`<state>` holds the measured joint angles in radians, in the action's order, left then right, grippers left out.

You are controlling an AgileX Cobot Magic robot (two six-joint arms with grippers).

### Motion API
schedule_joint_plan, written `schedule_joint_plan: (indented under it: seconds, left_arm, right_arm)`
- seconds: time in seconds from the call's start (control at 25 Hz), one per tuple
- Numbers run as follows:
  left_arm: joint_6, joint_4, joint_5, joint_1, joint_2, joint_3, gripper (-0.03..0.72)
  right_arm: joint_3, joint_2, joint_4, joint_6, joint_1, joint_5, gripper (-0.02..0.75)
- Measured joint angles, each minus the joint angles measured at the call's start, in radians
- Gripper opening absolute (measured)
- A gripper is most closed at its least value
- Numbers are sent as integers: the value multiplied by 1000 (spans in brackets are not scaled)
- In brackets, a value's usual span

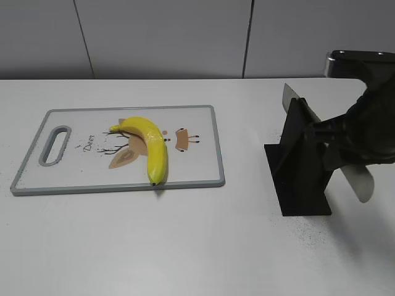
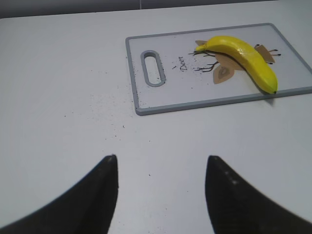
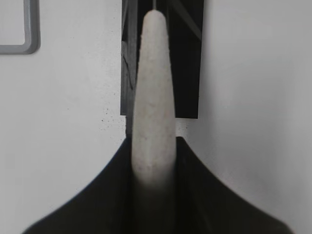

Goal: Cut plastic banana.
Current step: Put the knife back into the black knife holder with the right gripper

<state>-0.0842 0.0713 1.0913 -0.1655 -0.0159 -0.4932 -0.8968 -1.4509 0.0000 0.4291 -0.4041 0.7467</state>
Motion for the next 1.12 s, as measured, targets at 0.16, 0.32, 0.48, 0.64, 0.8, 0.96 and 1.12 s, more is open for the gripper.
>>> schedule_joint_plan:
  seconds: [0.16,0.32,0.48,0.64,0.8,0.96,1.12]
  left_arm:
    - [0,0,0,0,0,0,553]
    - [0,0,0,0,0,0,553]
    - [0,-1,0,0,0,0,553]
    - [0,-2,0,0,0,0,553]
    - [0,-3,0,0,0,0,553]
    - [0,-3,0,0,0,0,553]
    - [21,-6,0,0,1,0,553]
  right_arm:
    - [0,-2,26,-23,0,10,307]
    - [0,-2,34,-39,0,11,519]
    - [-1,14,34,-66,0,11,588]
    - [-38,95,34,-150,0,11,591]
    - [-83,218,34,-259,0,-2,589]
    - [-84,368,34,-384,0,17,589]
    - [-41,523,34,-441,0,76,587]
